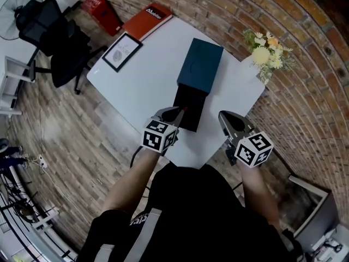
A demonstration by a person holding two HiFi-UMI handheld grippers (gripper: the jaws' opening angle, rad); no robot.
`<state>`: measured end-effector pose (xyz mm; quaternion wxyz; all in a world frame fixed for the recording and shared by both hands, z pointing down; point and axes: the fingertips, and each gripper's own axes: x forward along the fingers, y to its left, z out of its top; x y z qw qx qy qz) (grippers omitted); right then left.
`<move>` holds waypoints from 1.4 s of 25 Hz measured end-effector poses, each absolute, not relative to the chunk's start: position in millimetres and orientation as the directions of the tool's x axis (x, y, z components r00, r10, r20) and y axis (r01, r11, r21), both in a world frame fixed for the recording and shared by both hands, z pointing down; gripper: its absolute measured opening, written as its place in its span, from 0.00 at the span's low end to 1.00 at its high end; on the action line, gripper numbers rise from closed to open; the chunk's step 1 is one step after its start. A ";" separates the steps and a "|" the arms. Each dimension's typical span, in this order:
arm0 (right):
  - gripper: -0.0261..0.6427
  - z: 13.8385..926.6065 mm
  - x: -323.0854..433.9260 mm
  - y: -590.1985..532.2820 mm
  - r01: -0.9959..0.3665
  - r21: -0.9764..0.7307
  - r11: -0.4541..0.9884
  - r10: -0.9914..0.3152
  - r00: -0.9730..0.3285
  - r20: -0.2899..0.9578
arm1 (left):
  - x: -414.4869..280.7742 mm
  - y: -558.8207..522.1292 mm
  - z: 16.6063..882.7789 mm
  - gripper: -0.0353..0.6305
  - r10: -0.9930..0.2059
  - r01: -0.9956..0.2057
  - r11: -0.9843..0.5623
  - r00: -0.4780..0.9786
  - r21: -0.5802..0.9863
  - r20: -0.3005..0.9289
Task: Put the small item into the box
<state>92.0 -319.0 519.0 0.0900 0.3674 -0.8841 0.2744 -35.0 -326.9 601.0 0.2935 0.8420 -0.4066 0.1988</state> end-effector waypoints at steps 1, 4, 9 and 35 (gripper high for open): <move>0.04 519.7 92.8 -318.4 -0.702 -0.420 0.575 -0.602 -0.711 0.364 | -32.6 -325.0 606.7 0.09 -0.550 -0.795 -0.502 0.598 0.341 0.583; 0.04 522.0 93.5 -318.1 -0.708 -0.424 0.565 -0.605 -0.705 0.371 | -24.3 -321.1 623.4 0.09 -0.492 -0.770 -0.526 0.623 0.362 0.609; 0.04 524.1 94.5 -318.9 -0.717 -0.421 0.555 -0.611 -0.695 0.379 | -14.0 -320.4 643.2 0.09 -0.423 -0.745 -0.552 0.637 0.375 0.644; 0.04 523.0 100.1 -317.9 -0.735 -0.411 0.539 -0.617 -0.677 0.401 | 3.4 -331.6 686.0 0.09 -0.244 -0.694 -0.654 0.571 0.302 0.784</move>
